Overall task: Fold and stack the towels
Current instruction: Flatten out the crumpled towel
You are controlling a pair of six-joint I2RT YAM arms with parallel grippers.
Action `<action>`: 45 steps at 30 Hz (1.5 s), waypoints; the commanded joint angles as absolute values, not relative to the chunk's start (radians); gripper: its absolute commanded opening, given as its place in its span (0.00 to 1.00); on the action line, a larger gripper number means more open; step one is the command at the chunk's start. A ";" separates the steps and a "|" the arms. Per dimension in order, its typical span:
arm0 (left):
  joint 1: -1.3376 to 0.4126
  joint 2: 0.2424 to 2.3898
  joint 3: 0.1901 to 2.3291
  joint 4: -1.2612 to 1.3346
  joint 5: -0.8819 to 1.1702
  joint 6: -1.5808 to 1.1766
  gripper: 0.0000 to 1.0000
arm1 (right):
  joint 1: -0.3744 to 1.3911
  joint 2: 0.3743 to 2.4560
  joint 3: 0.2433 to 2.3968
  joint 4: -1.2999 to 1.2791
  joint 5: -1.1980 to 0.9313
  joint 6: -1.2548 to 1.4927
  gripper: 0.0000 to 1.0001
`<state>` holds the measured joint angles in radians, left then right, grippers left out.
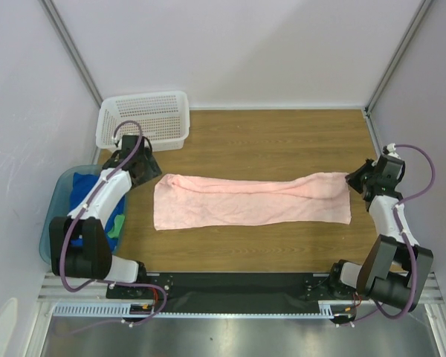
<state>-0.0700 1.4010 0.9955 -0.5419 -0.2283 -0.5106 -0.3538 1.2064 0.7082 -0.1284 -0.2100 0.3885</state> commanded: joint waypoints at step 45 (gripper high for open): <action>-0.232 1.344 0.520 0.244 -0.321 -1.623 0.89 | -0.319 1.304 0.784 -0.077 -0.226 0.405 0.00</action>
